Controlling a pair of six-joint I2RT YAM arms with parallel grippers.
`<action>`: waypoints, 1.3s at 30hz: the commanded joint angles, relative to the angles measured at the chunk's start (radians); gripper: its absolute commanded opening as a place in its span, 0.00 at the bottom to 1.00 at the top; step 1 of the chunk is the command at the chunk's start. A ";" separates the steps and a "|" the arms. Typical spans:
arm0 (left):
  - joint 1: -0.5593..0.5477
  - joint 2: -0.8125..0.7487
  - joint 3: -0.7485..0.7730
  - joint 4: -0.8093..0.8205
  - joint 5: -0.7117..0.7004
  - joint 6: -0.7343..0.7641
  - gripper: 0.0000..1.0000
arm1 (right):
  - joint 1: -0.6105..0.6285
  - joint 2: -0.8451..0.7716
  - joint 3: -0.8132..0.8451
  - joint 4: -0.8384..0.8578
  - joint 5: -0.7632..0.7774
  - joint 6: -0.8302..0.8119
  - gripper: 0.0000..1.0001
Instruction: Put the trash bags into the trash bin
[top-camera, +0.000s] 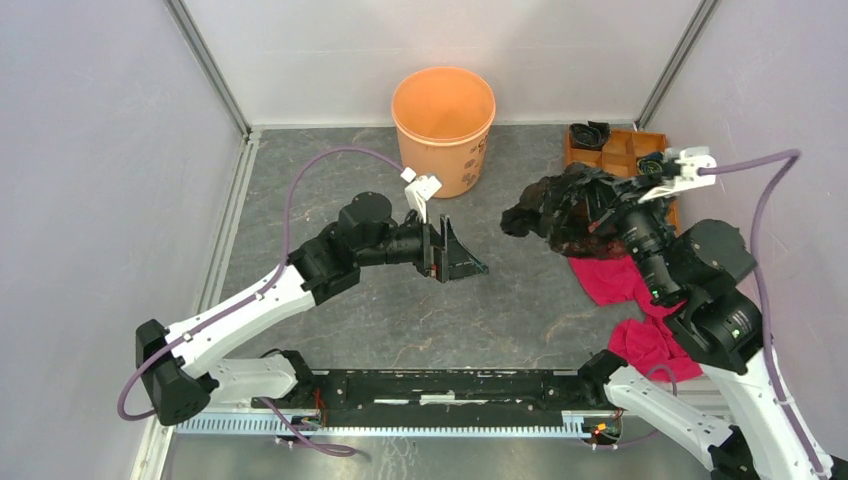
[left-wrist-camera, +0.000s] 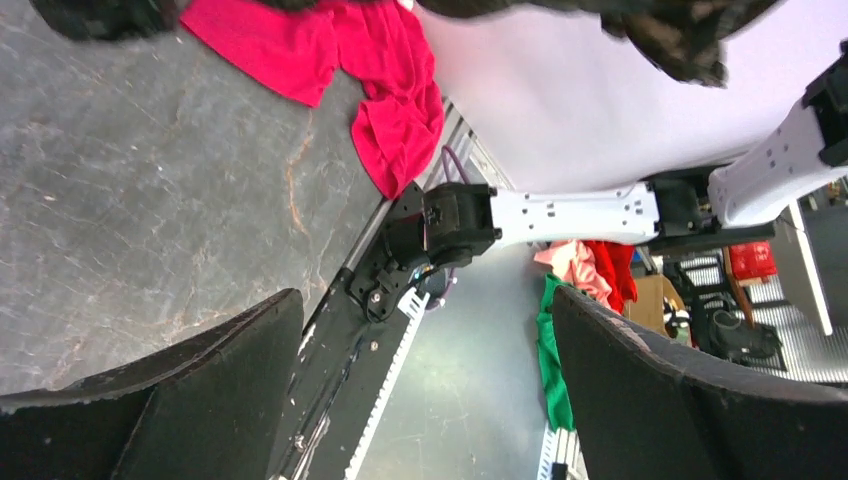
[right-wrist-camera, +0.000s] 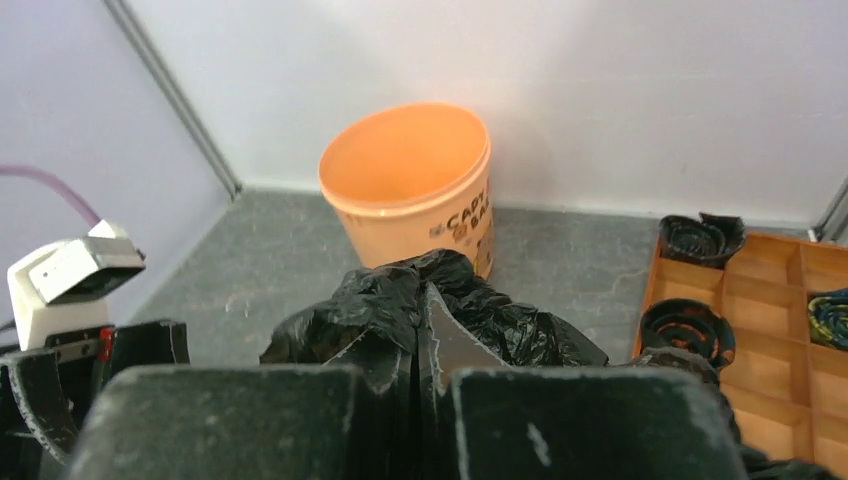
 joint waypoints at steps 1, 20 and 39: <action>-0.033 0.006 -0.063 0.150 0.046 -0.061 1.00 | 0.002 0.055 -0.078 -0.093 -0.154 -0.067 0.01; -0.048 -0.231 -0.319 0.133 -0.269 -0.093 1.00 | 0.002 0.158 -0.326 0.478 -0.461 0.385 0.01; -0.145 -0.325 -0.549 0.437 -0.332 -0.227 1.00 | 0.003 0.161 -0.468 0.596 -0.348 0.532 0.01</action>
